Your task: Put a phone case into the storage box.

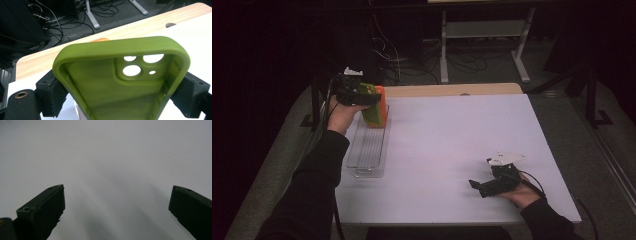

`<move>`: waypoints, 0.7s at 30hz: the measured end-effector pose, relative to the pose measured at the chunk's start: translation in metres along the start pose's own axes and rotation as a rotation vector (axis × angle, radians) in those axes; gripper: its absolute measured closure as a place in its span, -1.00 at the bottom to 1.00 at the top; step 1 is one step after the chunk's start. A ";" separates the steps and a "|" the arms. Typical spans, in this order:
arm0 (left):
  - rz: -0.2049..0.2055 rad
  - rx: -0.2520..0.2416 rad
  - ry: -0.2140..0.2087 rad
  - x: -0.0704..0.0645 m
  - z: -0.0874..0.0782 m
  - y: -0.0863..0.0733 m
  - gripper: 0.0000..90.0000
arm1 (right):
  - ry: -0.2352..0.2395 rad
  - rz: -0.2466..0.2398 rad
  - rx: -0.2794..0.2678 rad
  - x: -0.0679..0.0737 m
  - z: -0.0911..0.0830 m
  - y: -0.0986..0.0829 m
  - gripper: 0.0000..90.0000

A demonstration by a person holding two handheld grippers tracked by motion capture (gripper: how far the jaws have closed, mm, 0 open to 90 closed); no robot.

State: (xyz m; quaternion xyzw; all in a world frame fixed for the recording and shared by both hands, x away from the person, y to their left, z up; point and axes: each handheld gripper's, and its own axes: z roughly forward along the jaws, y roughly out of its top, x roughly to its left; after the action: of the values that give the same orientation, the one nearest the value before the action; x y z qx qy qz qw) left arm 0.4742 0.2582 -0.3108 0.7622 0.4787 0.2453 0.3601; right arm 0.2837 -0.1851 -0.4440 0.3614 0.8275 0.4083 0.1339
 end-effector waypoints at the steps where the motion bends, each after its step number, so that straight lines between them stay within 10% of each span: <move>1: -0.002 0.001 0.002 0.000 0.001 -0.001 -0.71 | 0.000 0.000 0.000 0.000 0.000 0.000 -1.00; 21: -0.038 0.045 0.062 -0.001 0.026 -0.019 -0.71 | 0.004 0.004 -0.002 0.001 0.000 0.000 -1.00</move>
State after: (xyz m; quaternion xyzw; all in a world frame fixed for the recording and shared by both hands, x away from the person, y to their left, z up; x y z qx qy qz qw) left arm 0.4816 0.2548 -0.3420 0.7529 0.5095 0.2513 0.3323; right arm 0.2832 -0.1849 -0.4436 0.3622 0.8265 0.4103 0.1316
